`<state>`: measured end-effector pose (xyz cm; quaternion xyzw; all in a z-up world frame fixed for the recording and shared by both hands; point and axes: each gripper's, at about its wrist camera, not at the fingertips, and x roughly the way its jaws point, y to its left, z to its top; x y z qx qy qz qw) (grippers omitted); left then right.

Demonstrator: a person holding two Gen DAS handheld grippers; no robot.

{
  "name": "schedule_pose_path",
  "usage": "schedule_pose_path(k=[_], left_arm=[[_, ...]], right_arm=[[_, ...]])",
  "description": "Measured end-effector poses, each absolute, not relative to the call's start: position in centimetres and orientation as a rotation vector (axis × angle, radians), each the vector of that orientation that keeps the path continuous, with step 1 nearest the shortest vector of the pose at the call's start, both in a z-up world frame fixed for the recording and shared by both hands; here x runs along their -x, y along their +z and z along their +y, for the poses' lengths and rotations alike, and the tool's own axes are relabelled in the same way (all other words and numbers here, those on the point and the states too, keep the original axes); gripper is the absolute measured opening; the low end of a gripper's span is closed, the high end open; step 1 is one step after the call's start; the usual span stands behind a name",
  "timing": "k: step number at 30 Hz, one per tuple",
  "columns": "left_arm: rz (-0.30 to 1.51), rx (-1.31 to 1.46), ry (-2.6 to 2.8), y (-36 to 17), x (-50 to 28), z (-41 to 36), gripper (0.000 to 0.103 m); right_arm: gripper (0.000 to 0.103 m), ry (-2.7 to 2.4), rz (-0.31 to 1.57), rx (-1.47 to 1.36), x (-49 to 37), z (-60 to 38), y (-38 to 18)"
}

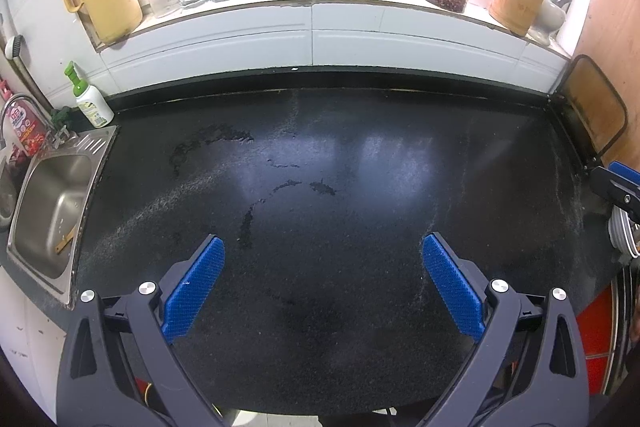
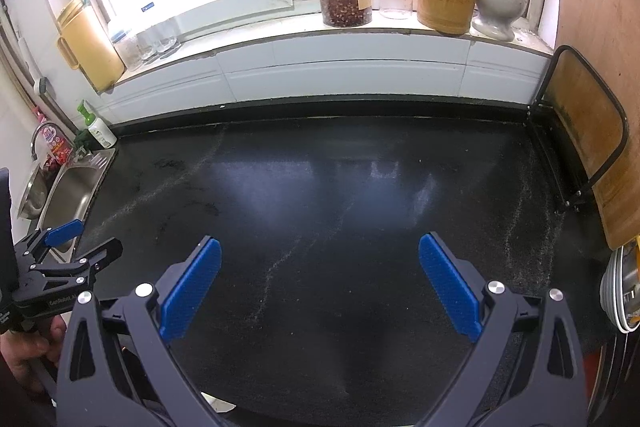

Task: Collect trash

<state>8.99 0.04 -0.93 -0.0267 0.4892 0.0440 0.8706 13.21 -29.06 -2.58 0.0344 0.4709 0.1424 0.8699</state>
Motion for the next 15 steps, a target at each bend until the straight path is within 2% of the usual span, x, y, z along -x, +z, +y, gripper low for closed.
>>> schedule_pose_path(k=[15], left_arm=[[1.012,0.057,0.089,-0.67,-8.83,-0.14,0.096]], right_arm=[[0.096,0.295,0.987,-0.070,-13.03,-29.08,-2.63]])
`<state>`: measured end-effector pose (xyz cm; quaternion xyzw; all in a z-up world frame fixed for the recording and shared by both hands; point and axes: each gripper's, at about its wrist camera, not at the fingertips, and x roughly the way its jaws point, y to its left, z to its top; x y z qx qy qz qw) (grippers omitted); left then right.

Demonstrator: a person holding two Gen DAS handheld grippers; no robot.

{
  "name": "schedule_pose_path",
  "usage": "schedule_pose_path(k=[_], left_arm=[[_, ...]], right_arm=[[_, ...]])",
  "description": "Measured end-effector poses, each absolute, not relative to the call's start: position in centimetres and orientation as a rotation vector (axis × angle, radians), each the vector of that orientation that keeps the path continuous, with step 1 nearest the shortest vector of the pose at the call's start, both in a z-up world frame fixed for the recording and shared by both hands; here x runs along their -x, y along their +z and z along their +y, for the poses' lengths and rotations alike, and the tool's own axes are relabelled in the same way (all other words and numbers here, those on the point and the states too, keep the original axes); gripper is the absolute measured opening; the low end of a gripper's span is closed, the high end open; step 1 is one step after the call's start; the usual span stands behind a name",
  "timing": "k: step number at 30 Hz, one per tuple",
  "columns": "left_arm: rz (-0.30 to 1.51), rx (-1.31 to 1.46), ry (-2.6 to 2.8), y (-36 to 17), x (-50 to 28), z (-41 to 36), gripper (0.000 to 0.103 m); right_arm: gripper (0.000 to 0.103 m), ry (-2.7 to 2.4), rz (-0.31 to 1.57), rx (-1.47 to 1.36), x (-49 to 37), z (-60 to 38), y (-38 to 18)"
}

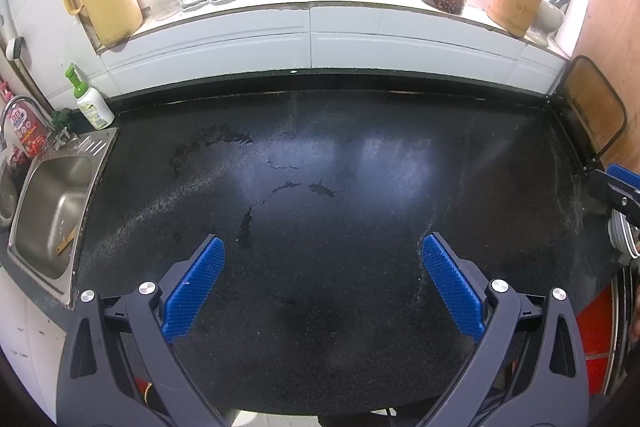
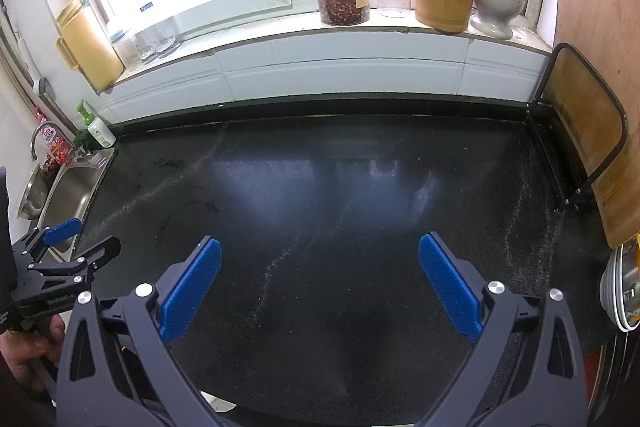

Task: Collect trash

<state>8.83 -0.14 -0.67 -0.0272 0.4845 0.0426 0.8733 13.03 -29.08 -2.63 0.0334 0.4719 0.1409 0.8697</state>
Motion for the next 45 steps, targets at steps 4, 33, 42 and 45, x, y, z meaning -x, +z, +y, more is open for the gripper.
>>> schedule_pose_path(k=[4,33,42,45], left_arm=[[1.014,0.060,0.089,-0.7,-8.8,-0.1,0.096],[0.993,0.012,0.092,-0.7,-8.4,-0.6,0.096],[1.035,0.050,0.079,-1.3,-9.0,-0.2,0.096],[1.049,0.055,0.066,-1.8,-9.3,-0.2,0.096]], right_arm=[[0.096,0.294,0.987,-0.073,-13.0,-29.1,-2.6],[0.096,0.286,1.010,-0.081,-13.1,-29.7,-3.4],[0.096,0.281,1.012,-0.083,-13.3,-29.9,-3.5],[0.096,0.278,1.015,-0.085,-13.4,-30.1,-3.7]])
